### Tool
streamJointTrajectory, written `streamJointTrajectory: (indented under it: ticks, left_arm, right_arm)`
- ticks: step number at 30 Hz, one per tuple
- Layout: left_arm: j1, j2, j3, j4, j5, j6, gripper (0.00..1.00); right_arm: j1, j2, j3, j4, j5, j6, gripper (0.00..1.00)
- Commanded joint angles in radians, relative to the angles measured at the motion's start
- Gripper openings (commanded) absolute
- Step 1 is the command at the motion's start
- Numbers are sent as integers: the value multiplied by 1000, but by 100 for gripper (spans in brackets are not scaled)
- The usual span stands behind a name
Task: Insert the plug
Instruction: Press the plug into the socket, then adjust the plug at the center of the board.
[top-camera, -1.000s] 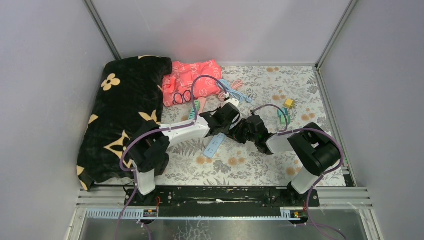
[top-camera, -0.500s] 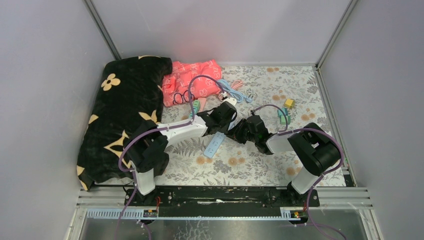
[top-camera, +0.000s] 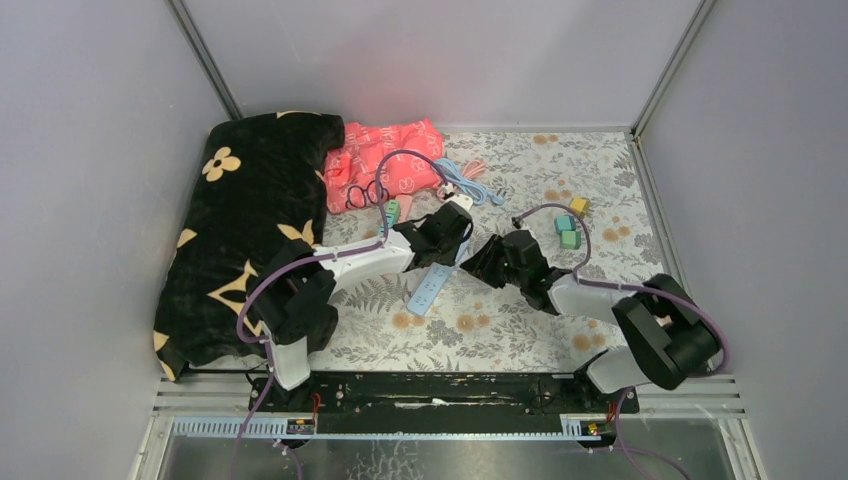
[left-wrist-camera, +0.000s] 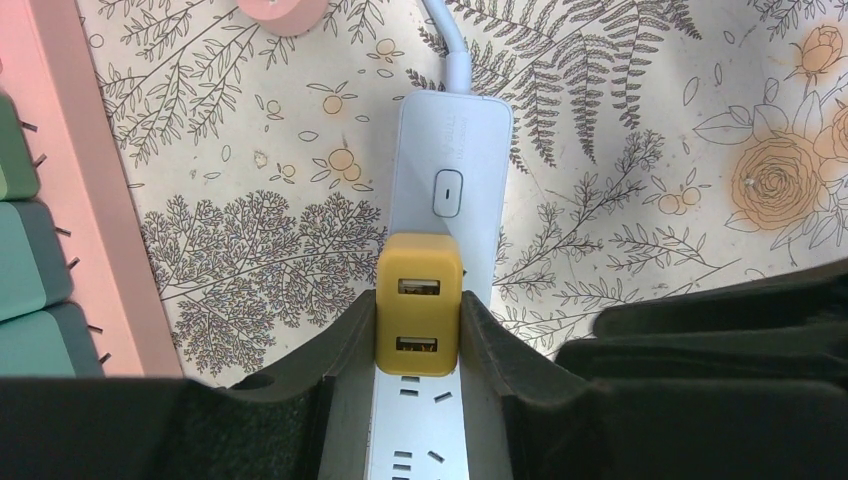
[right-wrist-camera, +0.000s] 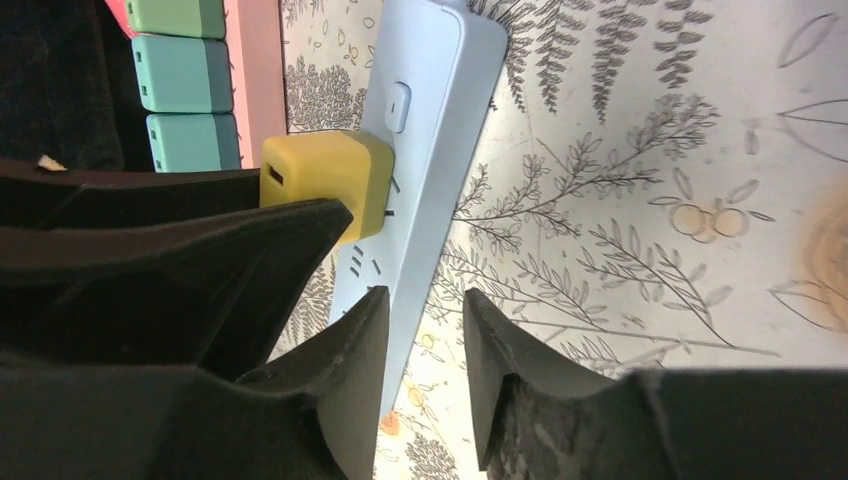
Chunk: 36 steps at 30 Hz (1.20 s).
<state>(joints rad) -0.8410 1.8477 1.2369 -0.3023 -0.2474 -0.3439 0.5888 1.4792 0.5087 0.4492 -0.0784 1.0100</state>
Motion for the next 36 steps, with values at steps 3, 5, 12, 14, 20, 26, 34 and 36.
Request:
streamJointTrajectory:
  ticks: [3,5,12,14,20,26,34,36]
  left_arm:
    - [3,71,-18,-187,91,-22,34]
    - [3,64,30,-213,82,-18,43]
    - [4,8,175,-277,59,-13,65]
    - [4,-22,208,-302,49,-13,70]
    - [32,-190,210,-336,48,-13,84]
    - [82,-356,171,-396,50,20,97]
    - [122,-591,83,-400,-26,116,100]
    - [127,-639,24,-355,-83,129,100]
  right_arm:
    - [-3,-194,2,-236,162,-128,47]
    - [-3,-252,8,-306,204,-162,50]
    - [-3,-415,52,-515,326,-252,64]
    - [-3,-446,71,-563,355,-277,69]
    - [-14,-473,143,-685,439,-354,84]
    - [-56,-432,213,-748,483,-429,97]
    - [-258,-345,294,-767,405,-527,99]
    - [-320,-312,313,-750,359,-536,99]
